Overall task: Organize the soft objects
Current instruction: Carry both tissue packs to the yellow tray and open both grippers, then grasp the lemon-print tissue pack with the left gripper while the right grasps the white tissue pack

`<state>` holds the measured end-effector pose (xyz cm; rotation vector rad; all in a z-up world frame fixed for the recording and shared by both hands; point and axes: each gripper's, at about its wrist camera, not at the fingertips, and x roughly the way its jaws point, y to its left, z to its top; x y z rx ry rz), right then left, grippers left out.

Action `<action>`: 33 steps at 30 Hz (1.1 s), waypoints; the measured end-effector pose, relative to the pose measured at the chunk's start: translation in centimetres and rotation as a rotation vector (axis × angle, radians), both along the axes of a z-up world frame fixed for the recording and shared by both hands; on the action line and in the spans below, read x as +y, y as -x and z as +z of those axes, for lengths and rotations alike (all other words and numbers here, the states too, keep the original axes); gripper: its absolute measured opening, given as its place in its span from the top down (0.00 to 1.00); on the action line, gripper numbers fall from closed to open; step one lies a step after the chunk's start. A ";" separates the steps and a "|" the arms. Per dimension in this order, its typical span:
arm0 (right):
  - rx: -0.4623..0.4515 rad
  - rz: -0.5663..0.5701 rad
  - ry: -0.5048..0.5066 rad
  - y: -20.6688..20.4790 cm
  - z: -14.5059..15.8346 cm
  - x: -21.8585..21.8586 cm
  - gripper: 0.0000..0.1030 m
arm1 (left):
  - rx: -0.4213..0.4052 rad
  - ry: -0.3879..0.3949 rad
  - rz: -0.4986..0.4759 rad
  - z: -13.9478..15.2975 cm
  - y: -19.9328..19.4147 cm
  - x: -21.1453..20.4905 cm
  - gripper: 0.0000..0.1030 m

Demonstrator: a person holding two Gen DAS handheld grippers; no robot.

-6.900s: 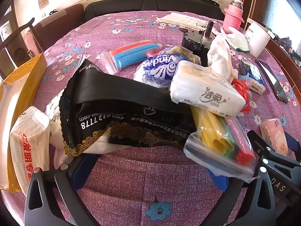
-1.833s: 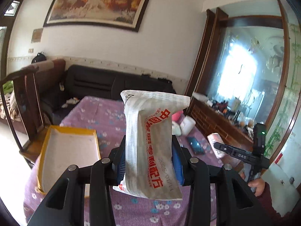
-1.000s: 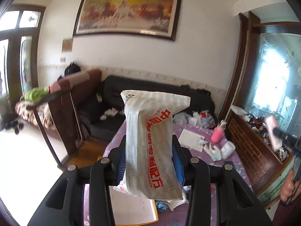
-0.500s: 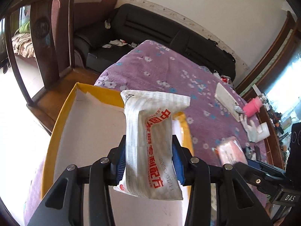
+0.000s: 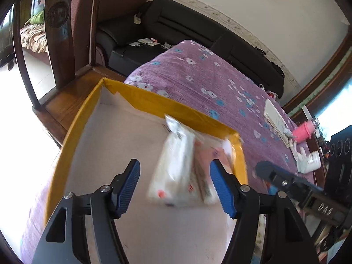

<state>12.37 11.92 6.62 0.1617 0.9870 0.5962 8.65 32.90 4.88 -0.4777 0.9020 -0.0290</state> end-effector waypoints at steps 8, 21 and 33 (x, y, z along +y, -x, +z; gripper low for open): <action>-0.138 -0.139 0.083 7.6 3.4 -14.3 0.26 | 0.032 -0.105 -0.120 -2.0 3.5 -6.5 0.24; -0.048 -0.221 0.035 12.5 -1.7 -25.0 0.25 | -0.099 -0.175 -0.270 3.6 7.5 -16.6 0.20; 0.140 0.020 -0.087 9.3 -6.0 -18.3 0.25 | -0.026 -0.122 -0.267 2.4 7.3 -18.9 0.20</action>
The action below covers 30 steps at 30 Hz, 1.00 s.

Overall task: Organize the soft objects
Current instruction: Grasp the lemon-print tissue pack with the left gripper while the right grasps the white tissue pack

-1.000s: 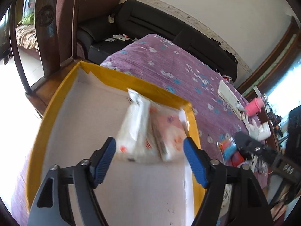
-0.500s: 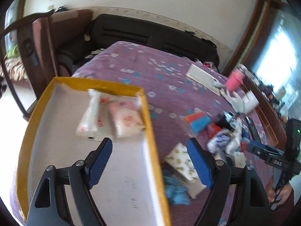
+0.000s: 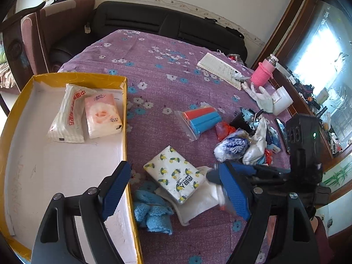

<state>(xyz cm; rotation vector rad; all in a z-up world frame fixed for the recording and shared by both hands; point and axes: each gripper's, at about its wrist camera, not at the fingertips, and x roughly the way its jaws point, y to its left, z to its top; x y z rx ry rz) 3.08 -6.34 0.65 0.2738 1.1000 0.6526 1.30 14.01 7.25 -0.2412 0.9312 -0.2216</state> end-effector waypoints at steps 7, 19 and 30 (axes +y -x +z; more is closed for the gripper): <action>0.026 0.160 0.032 4.9 -0.3 -1.4 0.25 | 0.069 -0.124 -0.086 -2.2 -2.1 -3.5 0.20; -0.115 -0.142 -0.044 9.6 3.7 -14.2 0.18 | 0.126 -0.301 -0.154 -4.7 -3.3 -7.6 0.47; -0.117 -0.165 0.087 9.3 1.4 -13.4 0.18 | 0.108 -0.158 -0.125 -3.6 -2.2 -6.0 0.46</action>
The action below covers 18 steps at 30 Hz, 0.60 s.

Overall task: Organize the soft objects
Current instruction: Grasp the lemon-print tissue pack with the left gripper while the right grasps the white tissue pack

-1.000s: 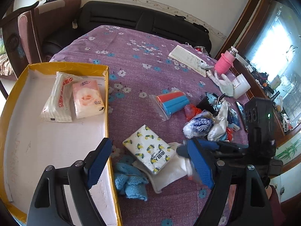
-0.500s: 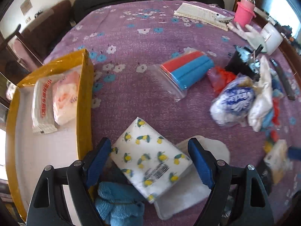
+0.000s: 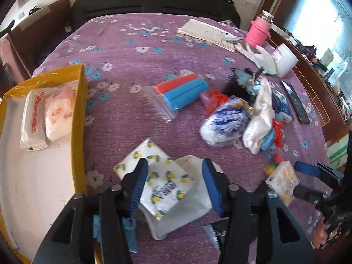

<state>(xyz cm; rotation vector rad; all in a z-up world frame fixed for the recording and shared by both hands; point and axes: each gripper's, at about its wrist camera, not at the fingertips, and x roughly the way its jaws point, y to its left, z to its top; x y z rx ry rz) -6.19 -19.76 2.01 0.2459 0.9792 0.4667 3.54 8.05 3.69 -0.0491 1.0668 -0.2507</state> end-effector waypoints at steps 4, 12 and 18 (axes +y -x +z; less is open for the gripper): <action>-0.036 0.045 0.109 0.3 -0.5 2.1 0.18 | -0.017 -0.114 -0.053 -1.0 0.0 -1.0 0.37; -0.066 0.012 0.215 -0.2 -1.2 3.7 0.26 | -0.047 -0.227 -0.077 -1.6 0.1 -1.9 0.32; -0.087 0.023 0.259 0.1 -1.3 4.6 0.41 | -0.018 -0.271 -0.020 -2.6 -0.8 -1.0 0.20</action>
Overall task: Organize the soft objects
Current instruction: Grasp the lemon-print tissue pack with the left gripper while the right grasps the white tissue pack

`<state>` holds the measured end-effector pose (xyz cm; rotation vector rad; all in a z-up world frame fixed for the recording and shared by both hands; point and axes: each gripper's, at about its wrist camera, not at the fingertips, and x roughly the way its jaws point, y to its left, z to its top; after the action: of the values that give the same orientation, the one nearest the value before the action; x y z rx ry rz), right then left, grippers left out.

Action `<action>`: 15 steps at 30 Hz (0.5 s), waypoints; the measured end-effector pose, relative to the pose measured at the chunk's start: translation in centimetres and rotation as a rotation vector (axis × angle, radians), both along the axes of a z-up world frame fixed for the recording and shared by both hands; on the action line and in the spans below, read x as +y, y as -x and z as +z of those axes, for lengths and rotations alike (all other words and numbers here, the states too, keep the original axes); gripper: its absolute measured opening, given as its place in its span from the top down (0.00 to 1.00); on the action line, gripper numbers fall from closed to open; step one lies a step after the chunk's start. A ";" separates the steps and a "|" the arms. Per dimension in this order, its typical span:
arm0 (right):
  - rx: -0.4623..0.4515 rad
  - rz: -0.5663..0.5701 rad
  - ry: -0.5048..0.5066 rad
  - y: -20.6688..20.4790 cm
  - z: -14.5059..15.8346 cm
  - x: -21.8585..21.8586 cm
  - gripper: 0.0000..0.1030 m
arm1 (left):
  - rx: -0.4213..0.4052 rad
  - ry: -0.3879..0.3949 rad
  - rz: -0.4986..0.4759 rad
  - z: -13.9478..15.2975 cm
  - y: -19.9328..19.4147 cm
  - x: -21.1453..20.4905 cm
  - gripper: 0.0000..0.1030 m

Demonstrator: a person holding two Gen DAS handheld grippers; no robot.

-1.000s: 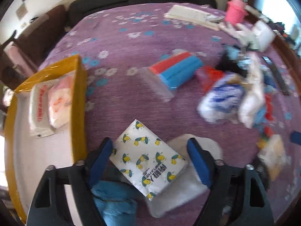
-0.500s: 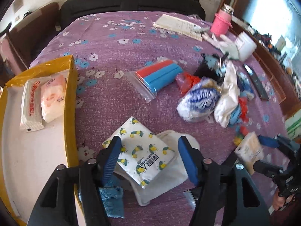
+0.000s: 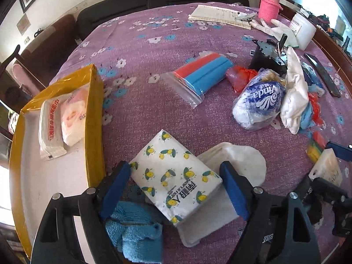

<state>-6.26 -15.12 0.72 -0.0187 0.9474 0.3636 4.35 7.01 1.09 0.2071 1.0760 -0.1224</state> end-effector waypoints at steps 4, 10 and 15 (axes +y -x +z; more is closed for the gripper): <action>0.018 -0.013 -0.048 0.0 0.3 -0.9 0.58 | -0.042 0.024 -0.052 1.1 0.5 -0.9 0.57; 0.008 -0.064 -0.120 0.6 1.2 -3.8 0.63 | -0.089 0.164 -0.117 4.2 2.4 -1.3 0.99; -0.005 -0.103 -0.186 1.1 2.0 -6.0 0.65 | -0.094 0.269 -0.083 5.7 3.3 0.7 0.97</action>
<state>-7.39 -21.10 2.77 0.1986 0.9029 0.3546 1.09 7.69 6.75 0.0146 0.9468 -0.3274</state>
